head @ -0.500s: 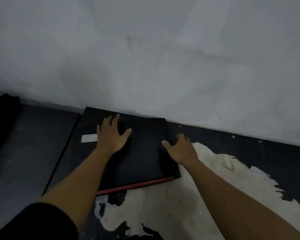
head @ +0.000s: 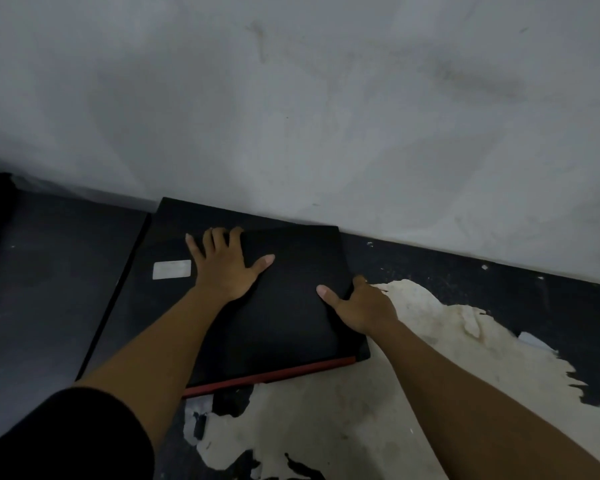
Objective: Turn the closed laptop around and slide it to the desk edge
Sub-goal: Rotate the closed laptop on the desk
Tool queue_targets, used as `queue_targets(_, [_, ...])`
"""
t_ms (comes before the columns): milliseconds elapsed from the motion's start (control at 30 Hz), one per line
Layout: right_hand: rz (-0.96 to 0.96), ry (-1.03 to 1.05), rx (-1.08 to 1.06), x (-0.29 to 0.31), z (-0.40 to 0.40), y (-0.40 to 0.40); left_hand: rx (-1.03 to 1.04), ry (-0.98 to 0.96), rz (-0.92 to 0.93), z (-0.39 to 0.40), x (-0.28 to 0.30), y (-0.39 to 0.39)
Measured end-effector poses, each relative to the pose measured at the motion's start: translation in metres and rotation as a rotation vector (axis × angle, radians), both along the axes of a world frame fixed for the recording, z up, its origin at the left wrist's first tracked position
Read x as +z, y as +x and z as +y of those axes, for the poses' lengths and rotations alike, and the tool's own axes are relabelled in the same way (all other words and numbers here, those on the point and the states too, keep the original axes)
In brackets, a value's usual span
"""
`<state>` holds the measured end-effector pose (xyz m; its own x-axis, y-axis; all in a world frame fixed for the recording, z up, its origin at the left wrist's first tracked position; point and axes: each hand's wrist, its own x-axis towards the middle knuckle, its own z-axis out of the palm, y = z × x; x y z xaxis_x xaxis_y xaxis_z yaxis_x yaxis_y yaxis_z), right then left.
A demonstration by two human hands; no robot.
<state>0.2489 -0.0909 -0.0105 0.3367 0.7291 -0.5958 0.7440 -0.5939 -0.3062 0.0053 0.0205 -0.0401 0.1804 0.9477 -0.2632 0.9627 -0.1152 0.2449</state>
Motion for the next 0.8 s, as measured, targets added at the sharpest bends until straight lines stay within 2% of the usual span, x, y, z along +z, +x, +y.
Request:
queue_targets(333, [-0.022, 0.043, -0.006, 0.0, -0.063, -0.03, -0.189, 0.034, 0.031, -0.018, -0.002, -0.012])
queue_targets(500, [-0.043, 0.002, 0.009, 0.003, -0.068, -0.033, -0.195, 0.019, -0.023, -0.023, 0.002, -0.018])
queue_targets(567, [-0.115, -0.004, 0.058, 0.01, -0.056, -0.026, -0.097, 0.011, -0.106, -0.034, 0.009, -0.018])
queue_targets(633, [-0.193, 0.059, 0.117, 0.017, -0.036, -0.022, 0.084, 0.054, -0.192, -0.053, 0.017, -0.023])
queue_targets(700, [-0.145, 0.138, 0.208, 0.022, -0.009, -0.021, 0.268, 0.098, -0.191, -0.075, 0.023, -0.037])
queue_targets(800, [-0.066, 0.107, 0.404, 0.023, 0.026, -0.027, 0.507, 0.009, -0.158, -0.101, 0.028, -0.068])
